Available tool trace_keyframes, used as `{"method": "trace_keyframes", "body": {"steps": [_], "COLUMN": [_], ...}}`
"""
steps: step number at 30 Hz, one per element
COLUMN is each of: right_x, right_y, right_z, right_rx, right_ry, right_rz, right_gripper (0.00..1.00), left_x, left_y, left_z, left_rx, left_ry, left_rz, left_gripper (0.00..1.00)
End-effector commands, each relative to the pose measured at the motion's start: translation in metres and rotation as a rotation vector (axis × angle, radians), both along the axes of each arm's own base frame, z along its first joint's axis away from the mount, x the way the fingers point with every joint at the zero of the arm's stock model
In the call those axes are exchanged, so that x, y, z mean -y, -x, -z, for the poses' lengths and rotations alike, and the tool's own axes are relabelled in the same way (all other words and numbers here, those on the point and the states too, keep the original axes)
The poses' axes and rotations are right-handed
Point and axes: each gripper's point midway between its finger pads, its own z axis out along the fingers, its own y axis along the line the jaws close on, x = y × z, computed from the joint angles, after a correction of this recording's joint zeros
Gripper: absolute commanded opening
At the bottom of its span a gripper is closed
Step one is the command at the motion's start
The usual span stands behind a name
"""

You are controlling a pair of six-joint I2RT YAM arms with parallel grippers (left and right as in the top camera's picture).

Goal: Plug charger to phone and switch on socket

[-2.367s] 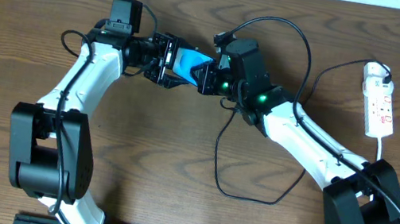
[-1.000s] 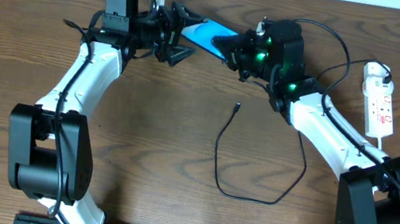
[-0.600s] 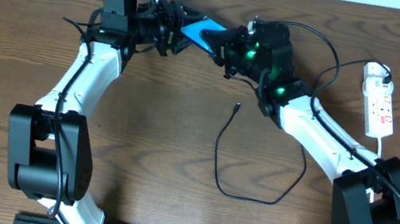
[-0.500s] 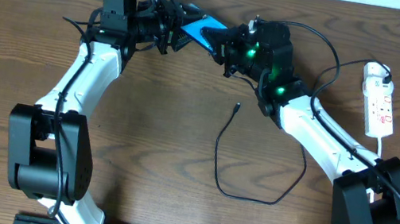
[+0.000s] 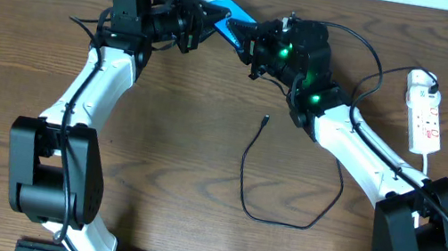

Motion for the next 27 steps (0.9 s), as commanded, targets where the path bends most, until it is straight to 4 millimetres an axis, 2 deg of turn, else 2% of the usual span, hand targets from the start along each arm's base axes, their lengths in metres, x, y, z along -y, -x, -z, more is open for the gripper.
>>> {"method": "trace_keyframes", "body": {"steps": [1,11,18,23,27], "right_x": [-0.010,-0.008,0.009,0.030,0.060], "right_y": [0.014,0.013,0.000,-0.012,-0.023], "right_z": [0.010,0.012,0.012,0.018,0.037], "right_rx": [-0.012,0.005,0.055,0.053,0.078], "right_ry": [0.030,0.051,0.088,0.120,0.242], "right_rz": [-0.066,-0.066,-0.042,-0.009,0.009], "right_gripper": [0.07,0.29,0.39,0.61,0.82], "left_x": [0.004,0.002,0.004,0.006,0.003], "left_y": [0.000,-0.004,-0.001,0.005,0.009], "left_z": [-0.030,-0.034,-0.034,-0.036,-0.038], "left_rx": [0.141,0.176,0.194,0.243,0.289], "left_ry": [-0.014,-0.024,-0.028,-0.041,-0.048], "left_rz": [0.027,0.014,0.035,0.081,0.120], "left_gripper": [0.08,0.07,0.07,0.07,0.07]}}
